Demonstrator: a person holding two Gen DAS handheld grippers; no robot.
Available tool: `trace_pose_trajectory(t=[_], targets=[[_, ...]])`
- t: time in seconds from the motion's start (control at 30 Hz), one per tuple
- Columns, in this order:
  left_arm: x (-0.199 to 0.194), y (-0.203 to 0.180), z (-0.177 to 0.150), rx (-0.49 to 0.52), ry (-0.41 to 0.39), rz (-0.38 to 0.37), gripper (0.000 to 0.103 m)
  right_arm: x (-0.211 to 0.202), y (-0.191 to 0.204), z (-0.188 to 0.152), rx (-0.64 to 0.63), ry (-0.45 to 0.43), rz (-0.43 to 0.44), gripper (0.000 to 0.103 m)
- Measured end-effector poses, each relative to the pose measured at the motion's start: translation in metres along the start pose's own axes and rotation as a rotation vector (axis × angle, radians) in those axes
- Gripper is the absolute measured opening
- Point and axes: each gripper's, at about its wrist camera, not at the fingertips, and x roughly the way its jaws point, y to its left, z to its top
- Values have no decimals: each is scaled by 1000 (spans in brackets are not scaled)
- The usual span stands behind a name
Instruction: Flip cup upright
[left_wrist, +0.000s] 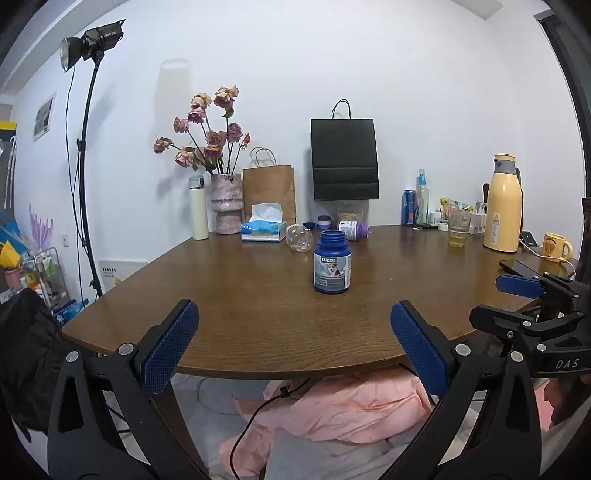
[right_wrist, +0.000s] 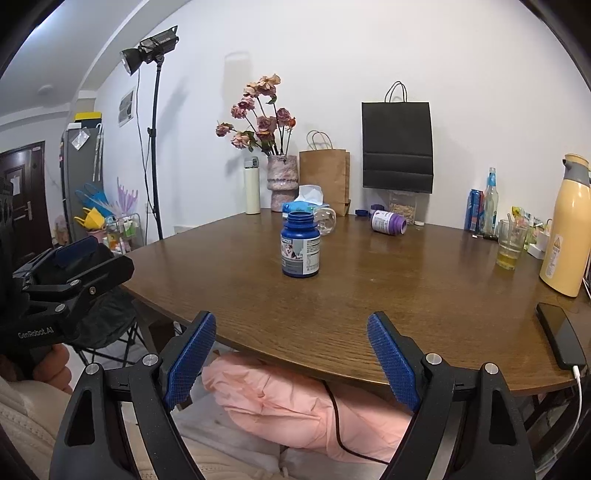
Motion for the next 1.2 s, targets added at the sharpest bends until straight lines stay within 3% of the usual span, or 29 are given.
trace_pose_trajectory(t=[1.2], targets=[[-2,0,4,-5,-10,4,103,-1,3,-1,-22,-4,-2,88]])
